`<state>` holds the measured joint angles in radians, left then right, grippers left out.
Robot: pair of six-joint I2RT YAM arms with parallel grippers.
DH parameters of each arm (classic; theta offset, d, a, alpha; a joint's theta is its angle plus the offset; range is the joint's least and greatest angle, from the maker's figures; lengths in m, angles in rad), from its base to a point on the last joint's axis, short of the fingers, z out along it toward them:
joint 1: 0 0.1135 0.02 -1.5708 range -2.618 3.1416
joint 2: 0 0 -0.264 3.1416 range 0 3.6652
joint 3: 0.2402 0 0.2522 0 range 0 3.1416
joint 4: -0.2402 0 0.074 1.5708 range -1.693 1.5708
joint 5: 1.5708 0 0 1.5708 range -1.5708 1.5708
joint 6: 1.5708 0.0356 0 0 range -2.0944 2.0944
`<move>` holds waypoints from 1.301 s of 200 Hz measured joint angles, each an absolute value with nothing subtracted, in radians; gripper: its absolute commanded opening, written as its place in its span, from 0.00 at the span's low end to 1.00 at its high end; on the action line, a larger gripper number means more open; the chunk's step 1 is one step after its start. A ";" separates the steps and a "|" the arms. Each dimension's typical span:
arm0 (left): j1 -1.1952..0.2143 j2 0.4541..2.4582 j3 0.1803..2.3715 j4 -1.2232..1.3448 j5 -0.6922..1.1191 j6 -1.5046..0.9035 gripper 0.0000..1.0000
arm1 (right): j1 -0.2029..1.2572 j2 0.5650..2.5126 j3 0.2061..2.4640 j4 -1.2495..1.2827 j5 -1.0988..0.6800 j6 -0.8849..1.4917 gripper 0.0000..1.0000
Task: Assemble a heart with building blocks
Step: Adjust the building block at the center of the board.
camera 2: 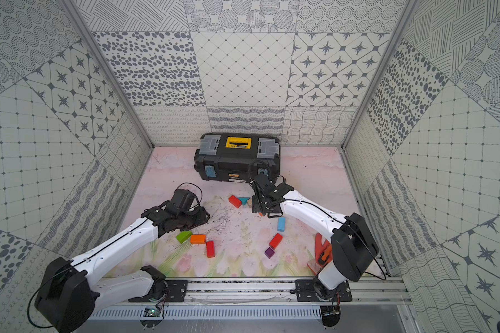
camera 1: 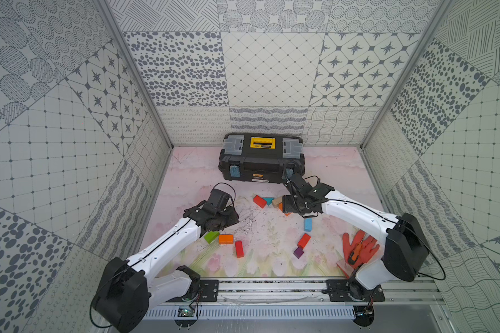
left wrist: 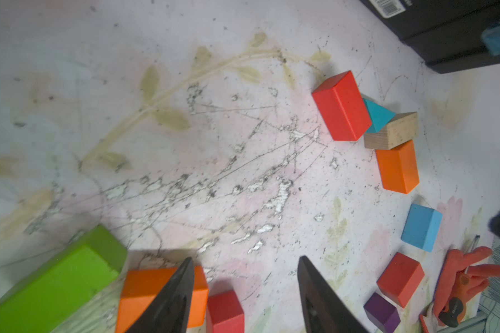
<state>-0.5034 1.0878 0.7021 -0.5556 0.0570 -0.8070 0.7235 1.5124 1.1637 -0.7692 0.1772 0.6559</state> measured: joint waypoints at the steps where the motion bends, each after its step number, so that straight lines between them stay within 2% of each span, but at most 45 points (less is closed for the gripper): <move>1: -0.503 1.082 0.700 -0.560 0.055 -0.810 0.59 | 0.723 1.507 1.162 -0.770 0.178 0.655 0.74; 50: -0.491 0.927 0.628 -0.778 -0.008 -0.921 0.72 | 0.724 1.485 1.115 -0.773 0.174 0.651 0.76; 66: -0.460 0.933 0.629 -0.817 -0.028 -0.930 0.83 | 0.725 1.485 1.102 -0.767 0.169 0.649 0.77; 111: -0.403 1.034 0.649 -0.859 -0.068 -0.938 0.86 | 0.726 1.485 1.076 -0.756 0.163 0.647 0.78; 154: -0.357 1.110 0.644 -0.835 -0.093 -0.938 0.85 | 0.727 1.485 1.057 -0.748 0.157 0.647 0.78; 177: -0.348 1.172 0.640 -0.793 -0.088 -0.938 0.79 | 0.727 1.485 1.057 -0.745 0.157 0.647 0.78; 208: -0.345 1.267 0.662 -0.688 -0.074 -0.933 0.65 | 0.727 1.485 1.057 -0.744 0.157 0.647 0.77; 260: -0.373 1.441 0.752 -0.591 -0.033 -0.915 0.61 | 0.727 1.485 1.056 -0.744 0.154 0.647 0.74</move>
